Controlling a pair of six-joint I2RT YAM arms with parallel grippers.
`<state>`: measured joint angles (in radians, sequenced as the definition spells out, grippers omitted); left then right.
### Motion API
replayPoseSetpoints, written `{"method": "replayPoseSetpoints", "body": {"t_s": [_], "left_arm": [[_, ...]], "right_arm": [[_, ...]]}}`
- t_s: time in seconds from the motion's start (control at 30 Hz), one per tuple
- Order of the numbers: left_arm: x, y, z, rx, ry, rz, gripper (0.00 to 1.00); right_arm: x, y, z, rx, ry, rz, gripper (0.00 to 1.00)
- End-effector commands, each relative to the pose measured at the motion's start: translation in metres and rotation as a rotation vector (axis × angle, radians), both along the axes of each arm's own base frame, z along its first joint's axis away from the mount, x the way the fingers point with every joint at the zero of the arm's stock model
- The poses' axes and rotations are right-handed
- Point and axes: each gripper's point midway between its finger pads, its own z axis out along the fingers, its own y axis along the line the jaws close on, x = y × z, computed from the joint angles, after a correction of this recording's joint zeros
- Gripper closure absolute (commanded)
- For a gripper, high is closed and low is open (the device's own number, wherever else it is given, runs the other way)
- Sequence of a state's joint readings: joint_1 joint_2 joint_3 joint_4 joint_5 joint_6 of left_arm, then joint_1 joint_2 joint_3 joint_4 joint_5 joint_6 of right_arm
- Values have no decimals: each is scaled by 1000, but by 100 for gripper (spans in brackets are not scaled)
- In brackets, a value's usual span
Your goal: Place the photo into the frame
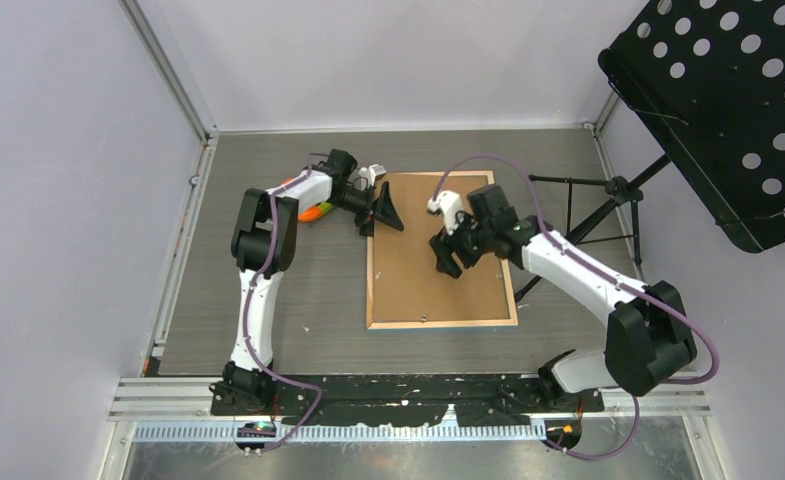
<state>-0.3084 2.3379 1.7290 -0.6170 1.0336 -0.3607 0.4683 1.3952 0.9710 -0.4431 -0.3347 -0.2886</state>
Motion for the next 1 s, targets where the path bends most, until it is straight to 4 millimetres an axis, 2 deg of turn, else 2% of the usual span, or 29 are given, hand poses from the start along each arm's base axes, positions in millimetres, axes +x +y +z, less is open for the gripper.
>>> {"method": "replayPoseSetpoints", "body": {"t_s": [0.0,0.17,0.23,0.97], "left_arm": [[5,15,-19,101,-54,22,29],[5,15,-19,103,-52,23,28],[6,15,-18,101,-57,23,28],[4,14,-19,88,-47,21,27]], "right_arm": [[-31,21,-6,-56,-69,156,28],[-61,41,-22,-71,-73,248,28],[-66,44,-25,-79,-75,254,28],[-91,72,-47,-214,-183,341,29]]}}
